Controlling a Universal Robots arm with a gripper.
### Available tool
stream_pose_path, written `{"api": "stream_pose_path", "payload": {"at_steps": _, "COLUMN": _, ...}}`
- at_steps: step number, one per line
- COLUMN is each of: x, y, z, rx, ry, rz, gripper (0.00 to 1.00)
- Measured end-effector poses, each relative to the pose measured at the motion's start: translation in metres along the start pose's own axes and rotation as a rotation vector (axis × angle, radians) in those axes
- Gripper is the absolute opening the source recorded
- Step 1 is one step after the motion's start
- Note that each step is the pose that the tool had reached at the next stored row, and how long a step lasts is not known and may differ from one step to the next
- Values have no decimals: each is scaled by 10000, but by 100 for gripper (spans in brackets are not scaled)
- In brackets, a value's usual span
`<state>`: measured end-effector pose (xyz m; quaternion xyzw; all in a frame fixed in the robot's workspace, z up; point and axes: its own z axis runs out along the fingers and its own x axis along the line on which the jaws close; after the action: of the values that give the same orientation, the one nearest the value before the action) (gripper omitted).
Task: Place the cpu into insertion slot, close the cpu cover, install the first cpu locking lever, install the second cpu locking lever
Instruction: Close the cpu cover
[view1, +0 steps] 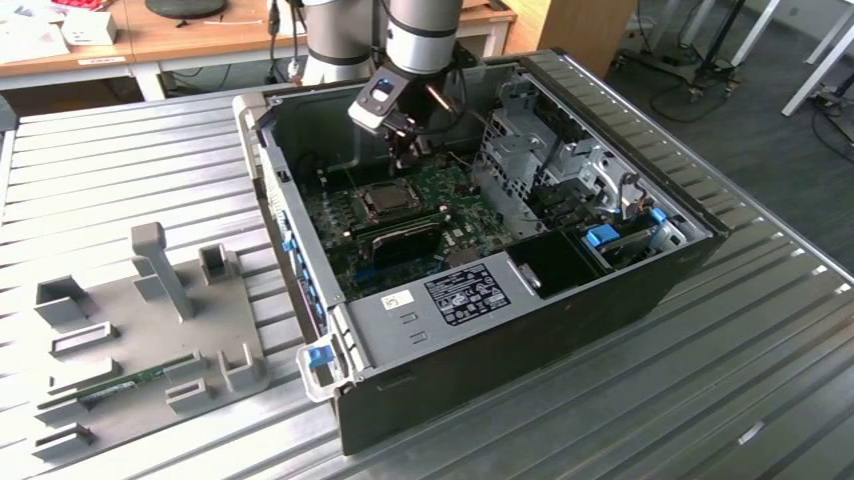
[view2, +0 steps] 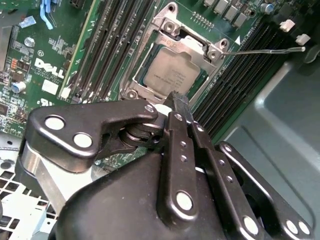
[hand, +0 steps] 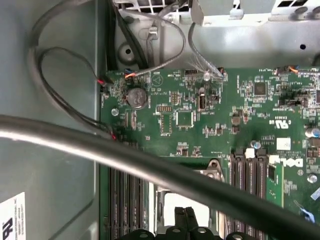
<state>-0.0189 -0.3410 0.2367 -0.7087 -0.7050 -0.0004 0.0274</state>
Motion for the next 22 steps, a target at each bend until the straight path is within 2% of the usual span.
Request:
{"api": "stream_pose_path", "payload": {"at_steps": 4, "x": 0, "y": -19, "z": 5, "rx": -141, "ry": 0, "rz": -86, "gripper": 10}}
{"api": "stream_pose_path", "payload": {"at_steps": 7, "x": 0, "y": -67, "z": 10, "rx": -191, "ry": -1, "rz": -112, "gripper": 10}}
{"api": "stream_pose_path", "payload": {"at_steps": 10, "x": -1, "y": -127, "z": 19, "rx": -201, "ry": -13, "rz": -114, "gripper": 10}}
{"api": "stream_pose_path", "payload": {"at_steps": 17, "x": -3, "y": -186, "z": 68, "rx": -214, "ry": -15, "rz": -116, "gripper": 10}}
{"api": "stream_pose_path", "payload": {"at_steps": 22, "x": -3, "y": -243, "z": 76, "rx": -220, "ry": -16, "rz": -125, "gripper": 10}}
